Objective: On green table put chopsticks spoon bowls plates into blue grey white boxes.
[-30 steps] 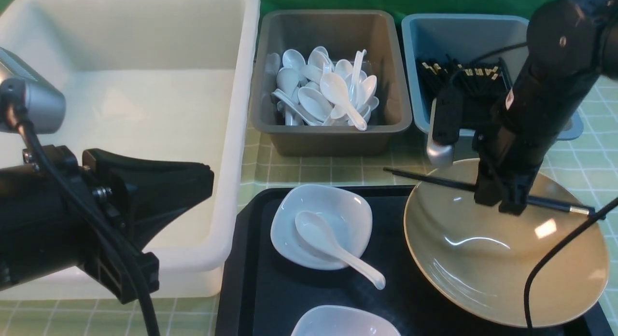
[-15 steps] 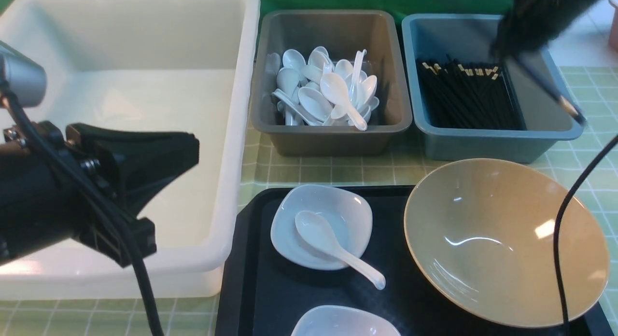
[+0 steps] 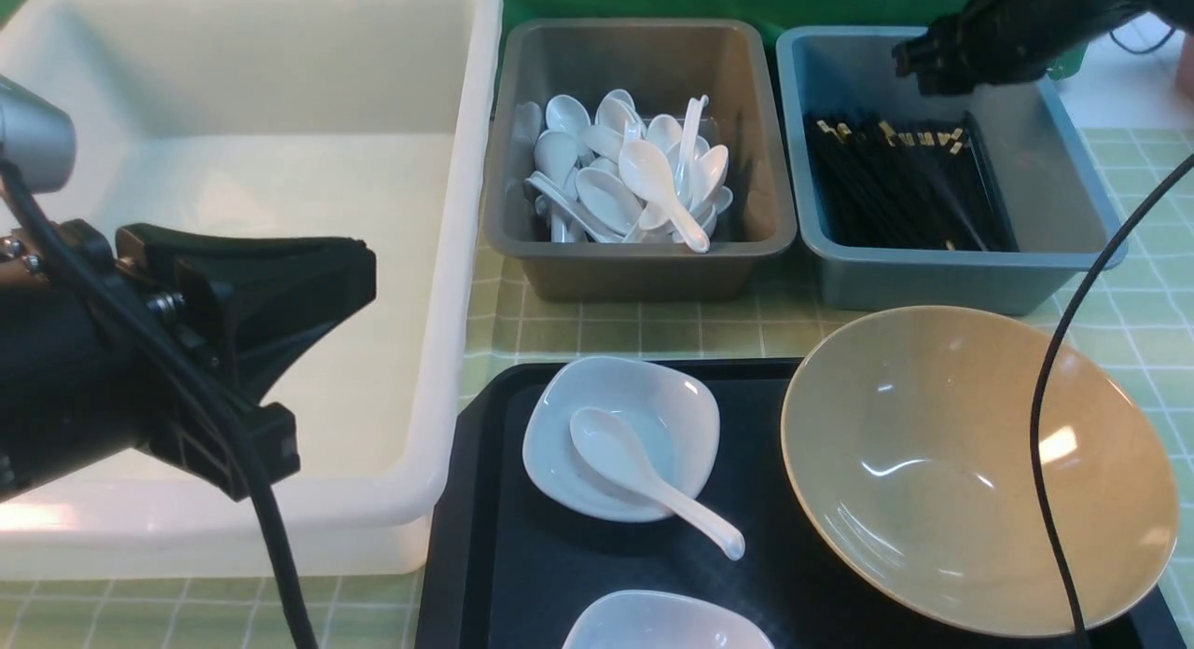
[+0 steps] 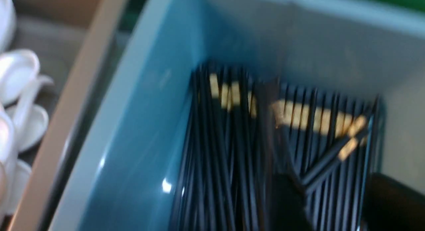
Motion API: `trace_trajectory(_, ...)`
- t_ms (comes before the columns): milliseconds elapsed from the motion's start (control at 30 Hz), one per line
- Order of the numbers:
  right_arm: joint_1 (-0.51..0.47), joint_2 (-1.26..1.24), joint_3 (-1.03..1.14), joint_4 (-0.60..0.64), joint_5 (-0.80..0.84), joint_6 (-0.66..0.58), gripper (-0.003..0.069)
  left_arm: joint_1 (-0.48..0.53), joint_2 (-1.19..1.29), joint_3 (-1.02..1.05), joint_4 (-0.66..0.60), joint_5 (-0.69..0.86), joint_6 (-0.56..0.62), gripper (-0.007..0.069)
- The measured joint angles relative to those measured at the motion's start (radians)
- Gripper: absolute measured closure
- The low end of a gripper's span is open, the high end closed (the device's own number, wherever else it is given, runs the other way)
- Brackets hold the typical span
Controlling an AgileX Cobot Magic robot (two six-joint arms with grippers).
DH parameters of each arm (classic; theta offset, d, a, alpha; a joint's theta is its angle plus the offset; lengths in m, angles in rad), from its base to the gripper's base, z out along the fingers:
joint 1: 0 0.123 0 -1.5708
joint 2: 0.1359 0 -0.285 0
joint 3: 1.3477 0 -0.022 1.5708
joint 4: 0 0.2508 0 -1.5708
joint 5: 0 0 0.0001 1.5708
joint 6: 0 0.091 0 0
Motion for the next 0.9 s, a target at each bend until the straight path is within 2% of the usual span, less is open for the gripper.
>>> trace_trajectory(33, 0.000, -0.007, 0.000, 0.000, 0.034, 0.010, 0.0202, 0.000, 0.000, 0.000, 0.000, -0.005, 0.000, 0.0626)
trace_trajectory(133, 0.005, -0.042, -0.002, 0.001, 0.173, -0.031, 0.0096, 0.000, 0.000, 0.000, 0.000, -0.009, 0.000, 0.0626)
trace_trajectory(167, 0.005, -0.045, -0.002, 0.002, 0.184, -0.031, 0.0092, 0.000, 0.000, 0.000, 0.000, -0.010, 0.000, 0.0626)
trace_trajectory(233, 0.029, -0.090, -0.008, 0.019, 0.312, -0.149, 0.0064, 0.000, 0.000, 0.000, 0.001, -0.010, 0.000, 0.0626)
trace_trajectory(333, 0.094, -0.158, -0.012, 0.075, 0.475, -0.251, 0.0062, 0.000, 0.000, 0.000, 0.001, -0.010, 0.000, 0.0626)
trace_trajectory(400, 0.139, -0.180, -0.013, 0.105, 0.565, -0.274, 0.0068, 0.000, 0.000, 0.000, 0.001, -0.010, 0.000, 0.0626)
trace_trajectory(433, 0.197, -0.196, -0.007, 0.126, 0.606, -0.288, 0.0071, 0.000, 0.000, 0.000, 0.001, -0.010, 0.000, 0.0626)
trace_trajectory(467, 0.212, -0.197, -0.006, 0.128, 0.606, -0.289, 0.0072, 0.000, 0.000, 0.000, 0.001, -0.010, 0.000, 0.0626)
trace_trajectory(600, 0.401, -0.207, 0.087, 0.140, 0.606, -0.323, 0.0077, 0.000, 0.000, 0.000, 0.011, 0.030, 0.000, 0.0626)
trace_trajectory(667, 0.433, -0.207, 0.109, 0.140, 0.606, -0.330, 0.0077, 0.000, 0.000, 0.000, 0.016, 0.047, 0.000, 0.0626)
trace_trajectory(767, 0.554, -0.207, 0.169, 0.140, 0.606, -0.344, 0.0077, 0.000, 0.000, 0.000, 0.047, 0.099, 0.000, 0.0626)
trace_trajectory(900, 0.594, -0.207, 0.217, 0.144, 0.606, -0.337, 0.0077, 0.000, 0.000, 0.000, 0.072, 0.128, 0.000, 0.0626)
